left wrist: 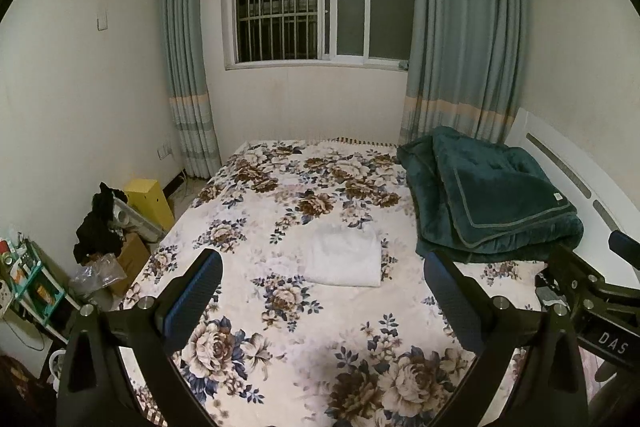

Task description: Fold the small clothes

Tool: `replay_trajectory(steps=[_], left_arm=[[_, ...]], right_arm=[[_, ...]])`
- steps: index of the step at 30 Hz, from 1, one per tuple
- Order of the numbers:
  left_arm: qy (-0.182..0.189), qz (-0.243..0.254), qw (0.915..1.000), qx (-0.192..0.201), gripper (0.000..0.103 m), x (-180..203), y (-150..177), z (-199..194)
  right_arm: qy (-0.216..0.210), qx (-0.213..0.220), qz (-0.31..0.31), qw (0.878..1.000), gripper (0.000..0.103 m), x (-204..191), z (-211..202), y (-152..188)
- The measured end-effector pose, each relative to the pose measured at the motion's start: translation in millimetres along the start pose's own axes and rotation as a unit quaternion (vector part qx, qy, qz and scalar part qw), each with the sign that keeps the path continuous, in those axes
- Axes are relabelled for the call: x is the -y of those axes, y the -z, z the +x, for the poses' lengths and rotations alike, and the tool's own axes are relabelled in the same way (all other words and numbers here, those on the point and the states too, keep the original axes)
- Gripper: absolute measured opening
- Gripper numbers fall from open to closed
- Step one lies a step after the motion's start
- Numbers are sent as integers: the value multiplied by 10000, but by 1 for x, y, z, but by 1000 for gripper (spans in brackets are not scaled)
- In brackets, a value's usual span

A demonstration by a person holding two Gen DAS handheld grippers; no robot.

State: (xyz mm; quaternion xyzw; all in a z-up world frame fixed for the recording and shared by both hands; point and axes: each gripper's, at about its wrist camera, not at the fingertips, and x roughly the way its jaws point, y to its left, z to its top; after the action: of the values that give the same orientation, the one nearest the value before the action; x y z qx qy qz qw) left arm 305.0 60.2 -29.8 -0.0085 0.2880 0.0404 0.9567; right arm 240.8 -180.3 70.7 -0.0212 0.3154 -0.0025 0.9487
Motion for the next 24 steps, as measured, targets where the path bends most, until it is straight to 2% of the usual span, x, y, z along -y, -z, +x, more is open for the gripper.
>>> replay_trajectory(steps=[24], left_arm=[[-26, 16, 10000, 51, 103, 1, 0, -3]], right_arm=[[9, 95, 42, 9999, 103, -4, -3, -3]])
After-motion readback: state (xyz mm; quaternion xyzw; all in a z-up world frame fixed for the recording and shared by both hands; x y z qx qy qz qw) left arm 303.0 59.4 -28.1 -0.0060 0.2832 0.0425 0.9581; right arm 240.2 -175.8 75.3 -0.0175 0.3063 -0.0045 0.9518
